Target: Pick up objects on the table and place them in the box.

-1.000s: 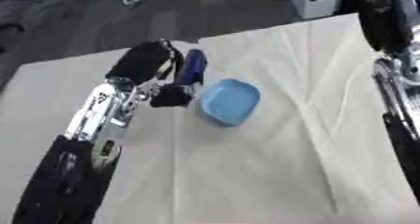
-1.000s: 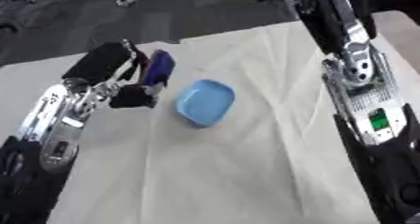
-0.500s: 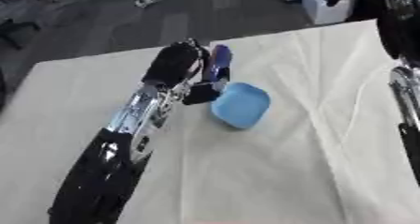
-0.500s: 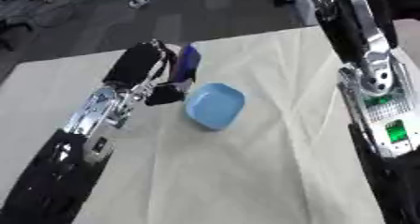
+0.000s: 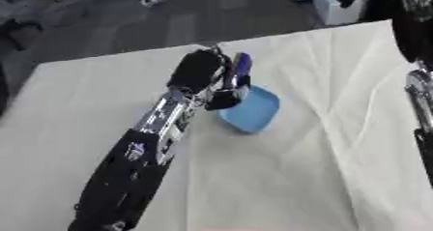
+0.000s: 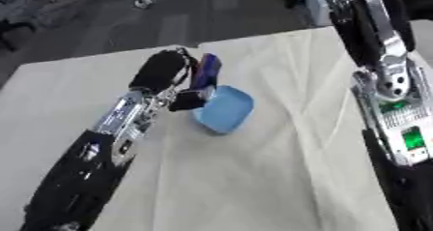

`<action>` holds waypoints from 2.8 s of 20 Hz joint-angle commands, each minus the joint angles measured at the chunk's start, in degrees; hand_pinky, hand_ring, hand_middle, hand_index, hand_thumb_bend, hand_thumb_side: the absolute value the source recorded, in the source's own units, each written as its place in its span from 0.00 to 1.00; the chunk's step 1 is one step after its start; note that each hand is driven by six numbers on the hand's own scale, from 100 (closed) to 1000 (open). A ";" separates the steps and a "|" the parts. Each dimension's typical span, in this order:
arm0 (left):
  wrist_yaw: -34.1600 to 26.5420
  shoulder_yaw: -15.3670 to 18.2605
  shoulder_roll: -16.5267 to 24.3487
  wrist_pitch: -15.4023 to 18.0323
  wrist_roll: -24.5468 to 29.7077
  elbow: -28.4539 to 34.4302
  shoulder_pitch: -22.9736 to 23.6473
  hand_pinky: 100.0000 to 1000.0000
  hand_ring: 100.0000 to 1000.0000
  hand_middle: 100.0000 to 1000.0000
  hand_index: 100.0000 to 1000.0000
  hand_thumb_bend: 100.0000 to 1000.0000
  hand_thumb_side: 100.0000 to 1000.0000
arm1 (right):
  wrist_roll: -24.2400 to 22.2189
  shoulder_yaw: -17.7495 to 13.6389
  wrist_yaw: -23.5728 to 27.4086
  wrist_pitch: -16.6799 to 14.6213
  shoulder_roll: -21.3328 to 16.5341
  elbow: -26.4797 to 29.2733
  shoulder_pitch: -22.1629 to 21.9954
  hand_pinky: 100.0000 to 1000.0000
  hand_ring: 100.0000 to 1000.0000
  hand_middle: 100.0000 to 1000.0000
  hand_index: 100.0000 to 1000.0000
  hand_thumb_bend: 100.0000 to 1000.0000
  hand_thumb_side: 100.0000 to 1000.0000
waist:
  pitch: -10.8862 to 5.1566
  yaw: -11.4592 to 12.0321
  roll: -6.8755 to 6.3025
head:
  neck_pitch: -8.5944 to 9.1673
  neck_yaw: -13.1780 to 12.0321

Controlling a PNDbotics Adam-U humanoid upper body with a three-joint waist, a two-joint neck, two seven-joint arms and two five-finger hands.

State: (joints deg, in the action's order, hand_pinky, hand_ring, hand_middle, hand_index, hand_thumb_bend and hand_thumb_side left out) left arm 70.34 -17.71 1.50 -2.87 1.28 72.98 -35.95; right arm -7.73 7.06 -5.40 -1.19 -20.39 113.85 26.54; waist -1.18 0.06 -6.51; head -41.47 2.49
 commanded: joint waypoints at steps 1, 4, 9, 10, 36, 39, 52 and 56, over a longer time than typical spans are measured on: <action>1.12 0.10 -0.35 0.43 -0.39 -1.04 -1.77 0.00 0.00 0.07 0.33 0.00 0.57 | -0.11 -0.10 0.27 -0.06 -0.03 0.74 1.39 0.45 0.35 0.53 0.88 0.00 0.87 | -0.45 -0.17 0.43 | 0.52 -0.30; 2.62 0.34 -0.94 1.02 -0.79 -3.55 -2.44 0.00 0.00 0.07 0.33 0.00 0.57 | -0.25 0.04 0.36 -0.11 0.05 0.74 1.50 0.45 0.35 0.53 0.88 0.00 0.87 | -0.41 -0.36 0.40 | 0.52 -0.40; 4.88 1.19 -2.26 1.47 -1.93 -8.02 -3.62 0.00 0.00 0.07 0.33 0.00 0.58 | -0.41 0.17 0.47 -0.17 0.25 0.74 1.68 0.45 0.35 0.53 0.88 0.00 0.87 | -0.32 -0.66 0.41 | 0.52 -0.50; 5.39 1.39 -2.52 1.49 -2.15 -9.13 -3.90 0.00 0.00 0.07 0.33 0.00 0.58 | -0.44 0.19 0.49 -0.18 0.30 0.74 1.73 0.45 0.35 0.53 0.88 0.00 0.87 | -0.31 -0.73 0.40 | 0.52 -0.56; 14.08 5.29 -5.94 0.67 4.25 -25.60 -6.00 0.66 0.79 0.87 0.82 0.57 0.93 | -1.12 0.72 1.18 -0.23 1.46 0.74 2.93 0.45 0.35 0.53 0.89 0.00 0.87 | 0.31 -2.17 0.28 | 1.04 -1.56; 13.74 4.71 -5.63 0.22 8.68 -22.29 -6.16 0.75 0.85 0.91 0.86 0.62 0.94 | -1.13 0.70 1.16 -0.21 1.42 0.74 2.82 0.45 0.35 0.53 0.89 0.00 0.87 | 0.23 -2.06 0.31 | 1.09 -1.66; 5.75 4.46 -0.78 -2.06 8.40 -1.36 -6.95 0.84 0.81 0.95 0.89 0.65 0.93 | -0.71 0.39 1.03 -0.18 1.05 0.74 2.26 0.45 0.35 0.53 0.89 0.00 0.87 | -0.15 -1.36 0.32 | 1.58 -1.37; 2.01 5.64 2.01 -3.48 6.66 3.94 -6.69 0.80 0.76 0.93 0.88 0.64 0.89 | -0.03 0.13 1.15 -0.26 0.95 0.74 2.13 0.45 0.35 0.53 0.89 0.00 0.86 | -0.17 -1.11 0.30 | 1.91 -0.44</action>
State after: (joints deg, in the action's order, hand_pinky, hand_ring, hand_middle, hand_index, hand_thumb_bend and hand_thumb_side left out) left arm 73.67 -12.90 1.85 -5.92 8.63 74.31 -41.40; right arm -8.10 7.69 -4.52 -1.40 -18.68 113.85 28.07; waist -0.61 -1.18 -6.56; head -40.48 1.58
